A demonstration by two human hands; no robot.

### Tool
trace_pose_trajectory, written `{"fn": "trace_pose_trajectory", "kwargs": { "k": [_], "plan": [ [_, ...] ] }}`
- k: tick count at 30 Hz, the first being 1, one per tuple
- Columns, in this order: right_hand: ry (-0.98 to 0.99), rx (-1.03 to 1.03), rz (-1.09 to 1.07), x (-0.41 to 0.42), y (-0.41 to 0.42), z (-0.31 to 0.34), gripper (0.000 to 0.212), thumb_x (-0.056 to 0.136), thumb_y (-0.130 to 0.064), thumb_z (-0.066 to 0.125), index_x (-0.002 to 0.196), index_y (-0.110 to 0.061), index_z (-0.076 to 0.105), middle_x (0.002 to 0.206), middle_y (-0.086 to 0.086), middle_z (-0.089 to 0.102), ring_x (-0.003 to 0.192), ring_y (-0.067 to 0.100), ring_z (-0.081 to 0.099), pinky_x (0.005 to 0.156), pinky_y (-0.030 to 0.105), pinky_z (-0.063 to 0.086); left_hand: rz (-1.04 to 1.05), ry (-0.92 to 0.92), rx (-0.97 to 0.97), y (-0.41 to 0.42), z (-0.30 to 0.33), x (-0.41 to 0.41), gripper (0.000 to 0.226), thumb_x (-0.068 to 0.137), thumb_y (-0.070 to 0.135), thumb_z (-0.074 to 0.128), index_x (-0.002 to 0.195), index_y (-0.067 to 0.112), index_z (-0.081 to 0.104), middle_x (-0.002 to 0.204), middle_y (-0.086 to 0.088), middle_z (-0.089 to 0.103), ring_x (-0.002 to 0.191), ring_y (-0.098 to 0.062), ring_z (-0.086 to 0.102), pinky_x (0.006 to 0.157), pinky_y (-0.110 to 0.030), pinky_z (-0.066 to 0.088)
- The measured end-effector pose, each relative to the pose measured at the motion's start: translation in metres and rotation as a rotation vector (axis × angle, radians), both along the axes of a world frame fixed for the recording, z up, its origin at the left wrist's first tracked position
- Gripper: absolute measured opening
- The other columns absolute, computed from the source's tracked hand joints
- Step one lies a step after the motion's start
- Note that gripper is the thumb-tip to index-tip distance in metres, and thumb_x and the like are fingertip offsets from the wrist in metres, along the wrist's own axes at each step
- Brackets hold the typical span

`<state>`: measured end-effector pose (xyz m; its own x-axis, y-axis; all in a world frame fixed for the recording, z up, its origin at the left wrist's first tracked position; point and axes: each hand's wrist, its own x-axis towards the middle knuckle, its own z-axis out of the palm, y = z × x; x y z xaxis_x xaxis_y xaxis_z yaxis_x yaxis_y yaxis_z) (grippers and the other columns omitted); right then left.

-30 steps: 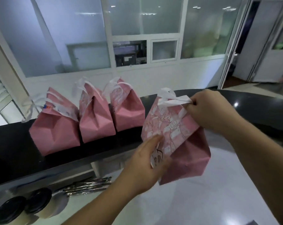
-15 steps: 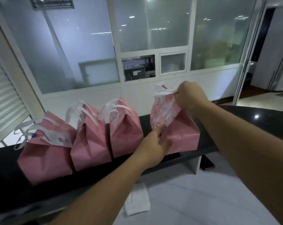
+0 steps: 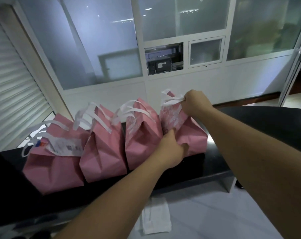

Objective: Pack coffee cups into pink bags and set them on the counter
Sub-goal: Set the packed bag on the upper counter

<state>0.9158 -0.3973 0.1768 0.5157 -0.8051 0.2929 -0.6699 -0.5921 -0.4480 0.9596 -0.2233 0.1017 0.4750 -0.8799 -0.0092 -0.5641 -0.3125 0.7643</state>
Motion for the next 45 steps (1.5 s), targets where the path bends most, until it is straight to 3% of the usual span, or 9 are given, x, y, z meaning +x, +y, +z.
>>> {"fn": "trace_pose_trajectory", "kwargs": {
  "k": [4,9,13,17,19,22,27,33,45],
  "plan": [
    [-0.003,0.073,0.008,0.001,-0.008,-0.003,0.025,0.095,-0.019,0.054,0.082,0.0,0.063,0.082,0.016,0.064,0.077,0.035,0.059,0.064,0.032,0.042,0.001,0.0,0.046,0.0,-0.001,0.002,0.079,0.099,0.039,0.063,0.164,0.023,0.022,0.166,-0.002,0.035,0.145,-0.025,0.044,0.101,-0.024,0.037],
    [0.053,0.055,0.049,-0.013,0.001,0.002,0.048,0.097,-0.047,0.055,0.082,-0.003,0.066,0.078,0.012,0.066,0.079,0.035,0.064,0.065,0.037,0.049,0.01,0.037,0.037,0.015,0.002,0.002,0.078,0.096,0.038,0.064,0.163,0.027,0.026,0.161,0.001,0.043,0.125,-0.016,0.056,0.087,-0.021,0.041],
    [0.054,-0.09,0.059,-0.039,0.03,0.001,0.042,0.098,-0.047,0.052,0.111,-0.008,0.063,0.097,0.011,0.068,0.087,0.032,0.062,0.073,0.04,0.054,0.012,0.035,-0.006,0.04,0.004,-0.005,0.07,0.091,0.041,0.067,0.155,0.033,0.039,0.149,0.008,0.054,0.098,0.0,0.053,0.07,-0.011,0.038],
    [0.052,-0.138,0.133,-0.075,0.079,-0.007,0.031,0.096,-0.038,0.053,0.114,-0.014,0.062,0.1,0.004,0.07,0.085,0.024,0.063,0.073,0.041,0.056,0.01,-0.035,-0.016,0.072,0.006,-0.013,0.067,0.091,0.042,0.069,0.152,0.029,0.044,0.143,0.01,0.057,0.101,-0.002,0.055,0.078,-0.017,0.041],
    [0.036,-0.108,0.151,-0.095,0.109,-0.016,0.028,0.095,-0.039,0.052,0.111,-0.018,0.061,0.099,0.003,0.069,0.084,0.023,0.063,0.076,0.045,0.058,0.009,-0.1,0.015,0.089,0.008,-0.017,0.069,0.091,0.043,0.067,0.153,0.027,0.042,0.147,0.006,0.054,0.114,-0.011,0.057,0.09,-0.026,0.047],
    [0.053,-0.081,0.145,-0.127,0.154,-0.04,0.04,0.096,-0.045,0.053,0.129,-0.022,0.054,0.113,0.0,0.067,0.098,0.024,0.065,0.082,0.046,0.058,-0.016,-0.249,0.023,0.118,0.005,-0.026,0.071,0.092,0.044,0.064,0.156,0.026,0.04,0.156,0.002,0.047,0.136,-0.02,0.051,0.111,-0.041,0.046],
    [0.079,0.015,0.049,-0.176,0.232,-0.097,0.042,0.095,-0.047,0.054,0.132,-0.028,0.047,0.118,0.002,0.065,0.106,0.029,0.059,0.081,0.042,0.052,-0.084,-0.451,0.095,0.172,-0.029,-0.047,0.069,0.091,0.052,0.059,0.154,0.03,0.04,0.152,0.006,0.045,0.136,-0.021,0.046,0.108,-0.044,0.045],
    [0.219,-0.023,-0.113,-0.231,0.329,-0.152,0.064,0.098,-0.053,0.051,0.153,-0.028,0.031,0.144,-0.001,0.052,0.129,0.029,0.045,0.098,0.043,0.048,-0.206,-0.636,0.163,0.226,-0.078,-0.077,0.067,0.092,0.054,0.054,0.152,0.03,0.038,0.152,0.004,0.045,0.135,-0.026,0.045,0.104,-0.044,0.045],
    [0.291,0.188,-0.509,-0.371,0.501,-0.192,0.066,0.099,-0.057,0.046,0.157,-0.032,0.025,0.16,-0.002,0.036,0.146,0.025,0.03,0.117,0.048,0.036,-0.639,-0.667,0.093,0.308,-0.134,-0.215,0.071,0.093,0.061,0.048,0.155,0.028,0.035,0.154,0.003,0.044,0.137,-0.024,0.046,0.104,-0.043,0.043]
  ]
}}
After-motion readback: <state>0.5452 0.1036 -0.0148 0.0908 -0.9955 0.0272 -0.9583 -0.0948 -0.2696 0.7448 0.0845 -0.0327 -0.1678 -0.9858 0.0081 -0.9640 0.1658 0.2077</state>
